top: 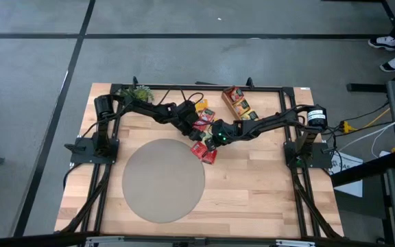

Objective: Pick & Place Tea
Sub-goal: Put the yellow tea bag into the bottom section of the wooden organizer

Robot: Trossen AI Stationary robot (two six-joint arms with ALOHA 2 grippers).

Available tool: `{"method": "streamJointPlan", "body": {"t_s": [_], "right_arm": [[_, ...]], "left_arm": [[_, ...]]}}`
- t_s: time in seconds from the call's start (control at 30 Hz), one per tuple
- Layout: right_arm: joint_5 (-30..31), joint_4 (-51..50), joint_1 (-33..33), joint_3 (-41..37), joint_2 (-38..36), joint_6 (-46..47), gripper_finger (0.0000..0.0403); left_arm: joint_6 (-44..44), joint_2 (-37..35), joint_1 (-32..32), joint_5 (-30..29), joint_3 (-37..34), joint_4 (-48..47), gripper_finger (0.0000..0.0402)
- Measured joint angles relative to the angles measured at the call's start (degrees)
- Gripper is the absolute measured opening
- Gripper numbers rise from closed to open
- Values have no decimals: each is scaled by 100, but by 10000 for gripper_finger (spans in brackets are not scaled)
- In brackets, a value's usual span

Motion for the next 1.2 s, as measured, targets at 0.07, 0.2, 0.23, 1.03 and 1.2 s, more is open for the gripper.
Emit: {"method": "streamJointPlan", "body": {"t_s": [0.07, 0.2, 0.23, 1.03, 1.2], "right_arm": [[-5, 11, 0, -2, 0, 2, 4], [-44, 137, 2, -9, 9, 2, 4], [-46, 166, 4, -9, 9, 2, 4], [-1091, 1227, 7, -19, -221, -290, 38], [-1615, 1930, 20, 59, -243, -285, 53]], "left_arm": [[2, 4, -3, 7, -5, 123, 190], [-102, 16, -3, -33, -9, 306, 178], [-112, 16, -5, -58, -9, 308, 170], [1423, -786, 56, -182, -38, -1315, 2], [2172, -1293, 8, -146, -31, -1892, 2]]}}
